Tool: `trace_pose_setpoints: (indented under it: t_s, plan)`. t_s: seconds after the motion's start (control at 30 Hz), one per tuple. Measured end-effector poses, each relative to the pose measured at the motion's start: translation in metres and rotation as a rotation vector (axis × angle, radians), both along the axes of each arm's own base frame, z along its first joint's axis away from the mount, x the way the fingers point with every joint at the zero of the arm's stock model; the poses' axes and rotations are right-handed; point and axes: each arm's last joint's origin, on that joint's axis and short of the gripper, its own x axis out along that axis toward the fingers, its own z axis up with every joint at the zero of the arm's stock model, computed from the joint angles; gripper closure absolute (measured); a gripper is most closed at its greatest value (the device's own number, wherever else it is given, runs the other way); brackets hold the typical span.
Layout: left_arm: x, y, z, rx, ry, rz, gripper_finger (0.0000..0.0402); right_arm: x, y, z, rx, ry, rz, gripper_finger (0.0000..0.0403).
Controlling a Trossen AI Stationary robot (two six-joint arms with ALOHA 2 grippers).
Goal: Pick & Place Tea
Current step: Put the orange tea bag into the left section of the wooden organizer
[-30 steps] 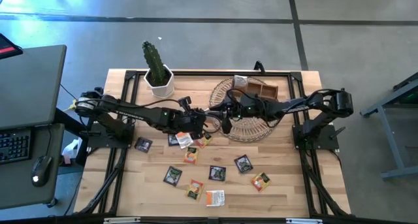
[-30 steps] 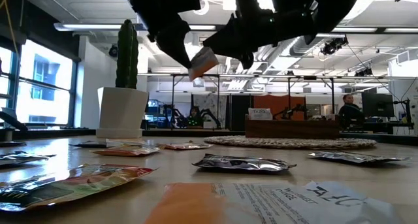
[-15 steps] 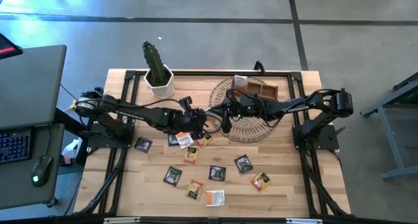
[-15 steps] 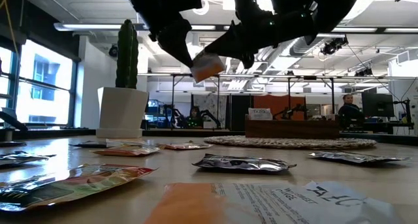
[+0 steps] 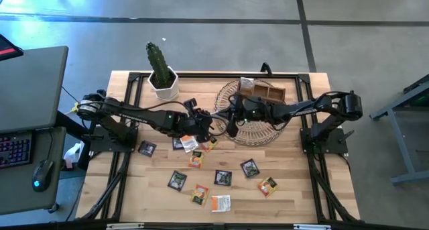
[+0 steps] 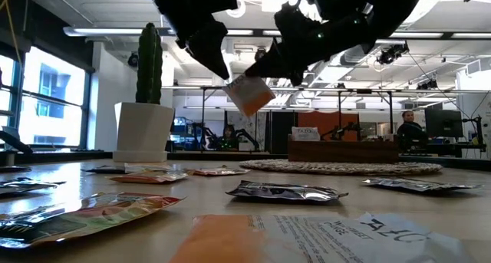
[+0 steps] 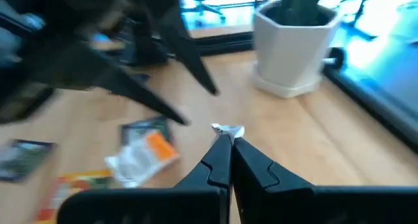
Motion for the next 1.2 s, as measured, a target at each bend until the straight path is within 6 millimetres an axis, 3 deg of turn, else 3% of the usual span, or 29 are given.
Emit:
trace_pose_setpoints:
  t_s: [0.13,0.27,0.4,0.53,0.73,0.93,1.2]
  plan:
    - [0.000,0.000,0.000,-0.055,-0.048,0.050,0.0235,-0.012,-0.017,0.008,-0.159,0.075,-0.245,0.0401]
    - [0.000,-0.001,-0.001,-0.089,-0.053,0.044,0.0228,-0.034,-0.047,0.015,-0.224,0.176,-0.469,0.0402]
    - [0.000,-0.001,-0.001,-0.099,-0.051,0.037,0.0228,-0.048,-0.078,0.019,-0.134,0.139,-0.498,0.0402]
    - [0.000,-0.001,-0.001,-0.099,-0.051,0.037,0.0228,-0.055,-0.101,0.009,-0.054,0.157,-0.526,0.0402]
    - [0.000,-0.001,-0.001,-0.099,-0.052,0.036,0.0228,-0.055,-0.110,-0.008,-0.085,0.240,-0.604,0.0403]
    - [0.000,-0.001,-0.001,-0.095,-0.048,0.031,0.0228,-0.057,-0.114,-0.007,-0.122,0.244,-0.697,0.0403]
    - [0.001,-0.001,-0.001,-0.097,-0.054,0.028,0.0227,-0.059,-0.128,-0.017,-0.013,0.216,-0.615,0.0403]
